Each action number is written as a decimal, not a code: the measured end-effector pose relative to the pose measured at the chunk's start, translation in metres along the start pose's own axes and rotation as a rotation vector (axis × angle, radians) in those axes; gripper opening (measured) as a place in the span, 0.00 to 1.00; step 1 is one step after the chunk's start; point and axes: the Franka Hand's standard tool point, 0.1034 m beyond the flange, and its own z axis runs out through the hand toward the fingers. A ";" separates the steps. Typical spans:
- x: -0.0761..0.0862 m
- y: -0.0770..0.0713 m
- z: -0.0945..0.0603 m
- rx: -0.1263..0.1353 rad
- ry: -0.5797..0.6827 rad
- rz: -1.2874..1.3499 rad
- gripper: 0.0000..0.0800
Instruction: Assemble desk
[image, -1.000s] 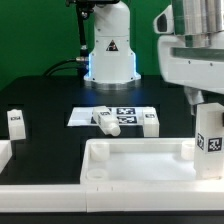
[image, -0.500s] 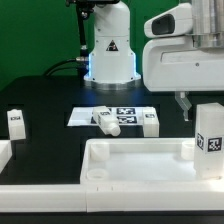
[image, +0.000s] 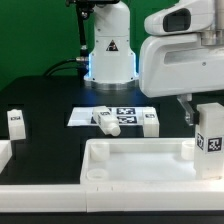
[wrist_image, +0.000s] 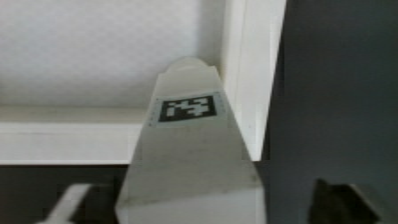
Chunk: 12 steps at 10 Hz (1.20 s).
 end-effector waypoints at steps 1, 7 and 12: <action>0.000 0.000 0.000 0.001 0.000 0.050 0.49; -0.003 0.006 0.001 -0.011 0.016 0.981 0.36; -0.005 0.000 0.001 0.030 0.019 1.592 0.36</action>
Offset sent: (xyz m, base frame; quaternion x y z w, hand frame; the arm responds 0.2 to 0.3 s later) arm -0.0062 -0.0061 0.0059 -0.0390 0.0538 0.3396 0.9382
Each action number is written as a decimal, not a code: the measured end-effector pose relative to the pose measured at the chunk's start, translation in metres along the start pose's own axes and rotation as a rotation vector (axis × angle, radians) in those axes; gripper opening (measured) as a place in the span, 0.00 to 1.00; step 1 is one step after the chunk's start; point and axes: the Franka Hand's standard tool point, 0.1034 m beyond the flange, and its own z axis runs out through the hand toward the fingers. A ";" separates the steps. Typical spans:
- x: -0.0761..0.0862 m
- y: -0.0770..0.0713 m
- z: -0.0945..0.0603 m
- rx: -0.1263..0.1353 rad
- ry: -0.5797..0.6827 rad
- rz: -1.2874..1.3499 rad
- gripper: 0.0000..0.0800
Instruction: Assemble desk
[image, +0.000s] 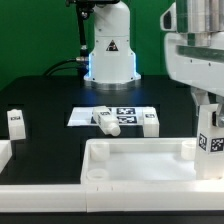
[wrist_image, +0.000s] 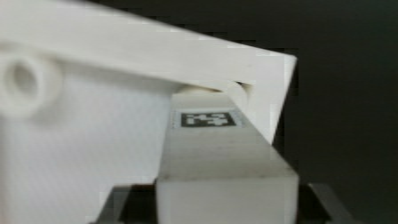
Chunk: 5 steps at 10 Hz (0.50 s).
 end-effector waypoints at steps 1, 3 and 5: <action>-0.002 0.000 0.000 0.028 -0.029 0.221 0.36; -0.002 0.000 0.000 0.027 -0.044 0.238 0.39; 0.000 0.001 0.003 0.028 -0.036 0.007 0.63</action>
Offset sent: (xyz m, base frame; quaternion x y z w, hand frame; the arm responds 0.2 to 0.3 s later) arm 0.0000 0.0000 0.0000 0.0000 0.0000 -0.0650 0.9979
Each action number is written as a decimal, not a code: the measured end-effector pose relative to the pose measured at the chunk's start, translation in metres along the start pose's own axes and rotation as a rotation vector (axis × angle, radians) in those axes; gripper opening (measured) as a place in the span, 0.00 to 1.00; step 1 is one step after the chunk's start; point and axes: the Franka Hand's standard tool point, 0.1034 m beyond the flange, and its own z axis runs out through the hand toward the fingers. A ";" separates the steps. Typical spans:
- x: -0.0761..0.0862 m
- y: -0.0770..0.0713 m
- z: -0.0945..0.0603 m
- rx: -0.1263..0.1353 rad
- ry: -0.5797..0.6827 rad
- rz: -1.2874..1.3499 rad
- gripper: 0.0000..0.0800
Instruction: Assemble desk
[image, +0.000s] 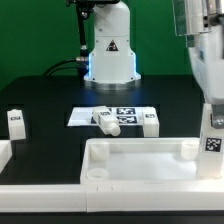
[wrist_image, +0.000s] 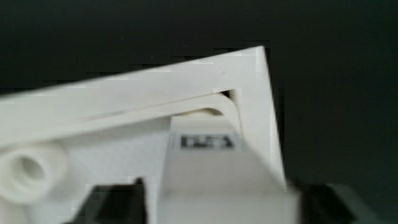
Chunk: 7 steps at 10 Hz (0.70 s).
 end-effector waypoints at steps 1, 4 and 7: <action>0.002 0.000 0.000 -0.013 0.001 -0.201 0.63; -0.005 0.003 0.000 -0.049 -0.008 -0.440 0.81; -0.005 0.003 0.000 -0.079 0.019 -0.880 0.81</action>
Offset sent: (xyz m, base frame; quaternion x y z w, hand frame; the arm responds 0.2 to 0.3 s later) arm 0.0000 0.0000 0.0000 0.0000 0.0000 -0.1296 0.9916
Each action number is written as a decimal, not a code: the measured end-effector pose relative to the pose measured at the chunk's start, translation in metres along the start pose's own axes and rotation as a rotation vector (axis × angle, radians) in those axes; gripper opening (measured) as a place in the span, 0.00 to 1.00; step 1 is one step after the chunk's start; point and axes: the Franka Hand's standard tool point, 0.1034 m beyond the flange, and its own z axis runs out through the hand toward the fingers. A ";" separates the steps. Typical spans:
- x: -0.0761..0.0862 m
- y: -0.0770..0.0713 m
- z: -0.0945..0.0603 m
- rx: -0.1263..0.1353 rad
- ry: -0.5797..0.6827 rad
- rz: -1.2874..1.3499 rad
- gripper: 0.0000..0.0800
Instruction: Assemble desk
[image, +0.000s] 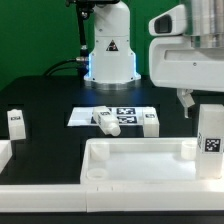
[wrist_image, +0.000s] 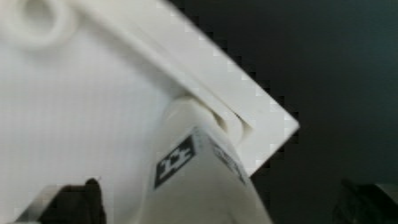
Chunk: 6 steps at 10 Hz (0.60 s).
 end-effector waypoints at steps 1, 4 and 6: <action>0.005 -0.001 0.001 -0.015 0.016 -0.252 0.81; 0.009 0.000 0.002 -0.012 0.015 -0.315 0.64; 0.008 -0.001 0.002 -0.009 0.013 -0.175 0.46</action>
Offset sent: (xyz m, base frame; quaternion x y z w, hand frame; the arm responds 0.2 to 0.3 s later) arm 0.0000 0.0000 0.0000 0.0000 0.0000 0.0000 1.0000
